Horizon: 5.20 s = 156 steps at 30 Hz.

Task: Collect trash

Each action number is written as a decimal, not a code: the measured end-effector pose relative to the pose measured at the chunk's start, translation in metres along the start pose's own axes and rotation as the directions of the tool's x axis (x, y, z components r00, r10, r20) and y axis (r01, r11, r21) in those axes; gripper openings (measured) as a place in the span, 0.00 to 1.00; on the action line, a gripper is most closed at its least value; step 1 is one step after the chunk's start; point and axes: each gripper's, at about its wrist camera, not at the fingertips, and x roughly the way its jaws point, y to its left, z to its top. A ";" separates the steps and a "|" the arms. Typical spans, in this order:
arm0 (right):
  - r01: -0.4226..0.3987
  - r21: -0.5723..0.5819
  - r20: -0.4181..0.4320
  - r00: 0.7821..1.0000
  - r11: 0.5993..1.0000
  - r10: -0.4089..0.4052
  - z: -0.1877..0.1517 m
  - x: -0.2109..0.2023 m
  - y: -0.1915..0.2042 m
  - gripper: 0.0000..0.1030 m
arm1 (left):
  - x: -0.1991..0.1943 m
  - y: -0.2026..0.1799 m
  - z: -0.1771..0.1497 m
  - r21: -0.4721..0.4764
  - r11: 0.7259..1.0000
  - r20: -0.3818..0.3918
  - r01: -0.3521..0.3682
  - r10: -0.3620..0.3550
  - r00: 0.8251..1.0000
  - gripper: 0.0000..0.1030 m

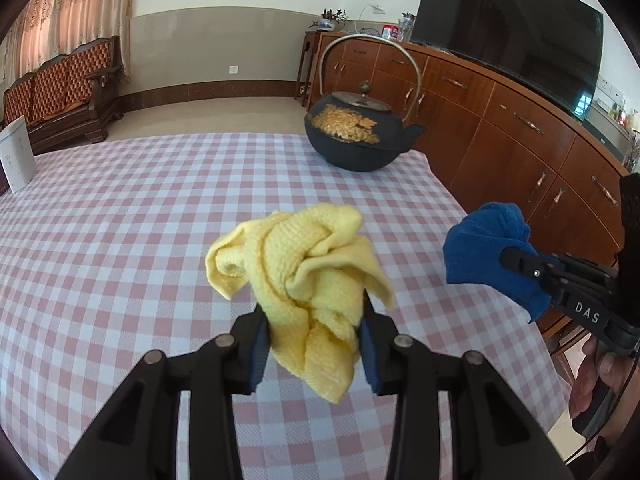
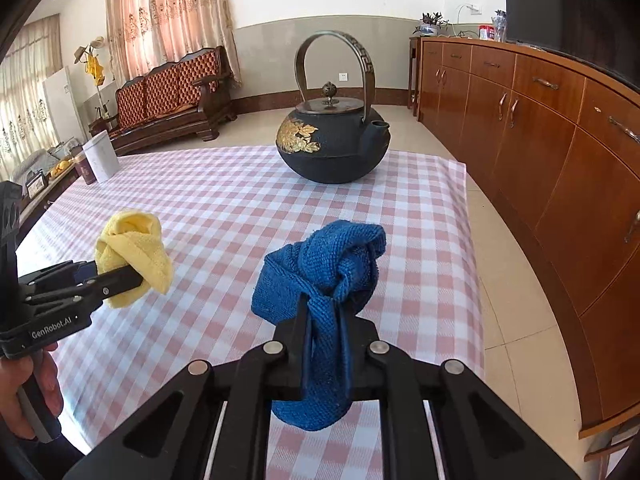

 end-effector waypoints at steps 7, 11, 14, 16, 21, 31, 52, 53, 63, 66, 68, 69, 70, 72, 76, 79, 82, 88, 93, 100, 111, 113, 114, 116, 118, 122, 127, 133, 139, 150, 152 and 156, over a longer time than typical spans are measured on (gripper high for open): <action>-0.002 0.020 0.064 0.998 1.000 0.001 -0.020 -0.047 0.004 0.09 | -0.017 -0.016 -0.009 0.016 1.000 0.013 0.026 -0.026 1.000 0.38; 0.000 0.044 0.095 0.995 0.999 -0.004 -0.028 -0.072 0.003 0.09 | -0.026 -0.033 -0.010 0.048 0.998 0.029 0.040 -0.042 0.999 0.38; 0.017 0.063 0.115 0.993 0.998 -0.024 -0.037 -0.093 -0.001 0.09 | -0.037 -0.050 -0.015 0.075 0.996 0.044 0.054 -0.058 0.997 0.38; 0.028 0.074 0.120 0.992 0.997 -0.037 -0.043 -0.105 -0.005 0.09 | -0.041 -0.060 -0.017 0.088 0.994 0.050 0.066 -0.071 0.996 0.38; 0.085 0.089 0.146 0.985 0.992 -0.097 -0.061 -0.142 -0.017 0.09 | -0.045 -0.087 -0.024 0.124 0.988 0.059 0.088 -0.096 0.994 0.38; 0.145 0.154 0.165 0.972 0.977 -0.170 -0.097 -0.195 -0.045 0.10 | -0.052 -0.141 -0.036 0.208 0.966 0.054 0.152 -0.167 0.985 0.38; 0.310 0.332 0.106 0.926 0.891 -0.362 -0.187 -0.273 -0.123 0.10 | -0.046 -0.260 -0.069 0.391 0.857 -0.053 0.337 -0.344 0.937 0.38; 0.321 0.343 0.099 0.922 0.883 -0.373 -0.192 -0.276 -0.129 0.10 | -0.044 -0.267 -0.073 0.400 0.848 -0.063 0.347 -0.352 0.934 0.38; 0.401 0.436 0.003 0.895 0.806 -0.447 -0.250 -0.291 -0.180 0.10 | -0.015 -0.335 -0.107 0.458 0.768 -0.196 0.447 -0.403 0.894 0.38; 0.418 0.459 -0.033 0.890 0.784 -0.455 -0.267 -0.292 -0.196 0.10 | -0.003 -0.352 -0.117 0.473 0.746 -0.236 0.470 -0.406 0.883 0.38; 0.427 0.466 -0.053 0.888 0.775 -0.457 -0.276 -0.291 -0.205 0.10 | 0.006 -0.361 -0.124 0.481 0.732 -0.262 0.482 -0.404 0.876 0.38; 0.431 0.467 -0.065 0.887 0.772 -0.456 -0.280 -0.289 -0.209 0.10 | 0.009 -0.366 -0.126 0.486 0.727 -0.272 0.486 -0.403 0.874 0.38; 0.434 0.467 -0.074 0.887 0.770 -0.455 -0.284 -0.288 -0.213 0.10 | 0.014 -0.371 -0.130 0.491 0.719 -0.285 0.492 -0.400 0.871 0.38; 0.438 0.465 -0.091 0.888 0.769 -0.450 -0.291 -0.284 -0.221 0.10 | 0.022 -0.378 -0.137 0.497 0.712 -0.302 0.496 -0.394 0.868 0.38; 0.444 0.460 -0.126 0.890 0.769 -0.438 -0.300 -0.270 -0.236 0.10 | 0.042 -0.394 -0.147 0.503 0.706 -0.327 0.498 -0.377 0.866 0.38; 0.446 0.450 -0.156 0.892 0.773 -0.424 -0.308 -0.255 -0.250 0.10 | 0.061 -0.404 -0.152 0.496 0.708 -0.355 0.502 -0.363 0.862 0.38; 0.449 0.429 -0.190 0.893 0.784 -0.408 -0.316 -0.238 -0.262 0.10 | 0.076 -0.409 -0.157 0.485 0.715 -0.387 0.504 -0.341 0.856 0.38; 0.416 0.404 -0.229 0.908 0.815 -0.350 -0.331 -0.205 -0.283 0.11 | 0.103 -0.417 -0.162 0.478 0.714 -0.426 0.511 -0.321 0.846 0.48; 0.458 0.376 -0.300 0.883 0.805 -0.361 -0.346 -0.164 -0.307 0.65 | 0.121 -0.413 -0.161 0.489 0.779 -0.332 0.393 -0.251 0.909 1.00; 0.533 0.430 -0.314 0.845 0.729 -0.433 -0.354 -0.179 -0.316 1.00 | 0.101 -0.400 -0.157 0.506 0.801 -0.264 0.319 -0.209 0.942 1.00; 0.585 0.451 -0.251 0.808 0.674 -0.533 -0.333 -0.225 -0.270 1.00 | 0.047 -0.386 -0.156 0.485 0.804 -0.220 0.343 -0.267 0.938 1.00; 0.598 0.444 -0.244 0.797 0.667 -0.552 -0.328 -0.234 -0.259 1.00 | 0.037 -0.385 -0.155 0.483 0.801 -0.218 0.353 -0.280 0.935 1.00; 0.610 0.437 -0.243 0.788 0.661 -0.566 -0.326 -0.238 -0.254 1.00 | 0.031 -0.384 -0.155 0.489 0.799 -0.210 0.349 -0.281 0.936 1.00; 0.623 0.434 -0.237 0.776 0.651 -0.585 -0.325 -0.247 -0.247 1.00 | 0.021 -0.381 -0.153 0.483 0.797 -0.205 0.361 -0.298 0.932 1.00; 0.627 0.447 -0.238 0.771 0.639 -0.590 -0.326 -0.258 -0.242 1.00 | 0.013 -0.375 -0.149 0.478 0.803 -0.189 0.355 -0.300 0.935 1.00; 0.622 0.457 -0.229 0.773 0.636 -0.592 -0.326 -0.278 -0.227 1.00 | -0.003 -0.363 -0.145 0.468 0.817 -0.162 0.337 -0.295 0.942 1.00; 0.608 0.448 -0.200 0.783 0.655 -0.589 -0.317 -0.294 -0.198 1.00 | -0.025 -0.349 -0.137 0.465 0.825 -0.126 0.321 -0.297 0.946 1.00; 0.599 0.432 -0.166 0.788 0.674 -0.593 -0.300 -0.312 -0.161 1.00 | -0.054 -0.333 -0.124 0.459 0.832 -0.090 0.312 -0.306 0.948 1.00; 0.583 0.400 -0.115 0.797 0.707 -0.593 -0.278 -0.325 -0.122 1.00 | -0.089 -0.305 -0.112 0.430 0.856 -0.018 0.286 -0.309 0.951 1.00; 0.552 0.350 -0.026 0.813 0.757 -0.581 -0.246 -0.350 -0.051 1.00 | -0.141 -0.253 -0.107 0.373 0.908 0.080 0.192 -0.237 0.968 1.00; 0.546 0.344 -0.010 0.815 0.764 -0.579 -0.242 -0.354 -0.041 1.00 | -0.148 -0.246 -0.106 0.364 0.912 0.092 0.189 -0.237 0.967 1.00; 0.534 0.332 0.011 0.822 0.777 -0.570 -0.237 -0.358 -0.025 1.00 | -0.157 -0.236 -0.107 0.362 0.916 0.114 0.174 -0.229 0.967 1.00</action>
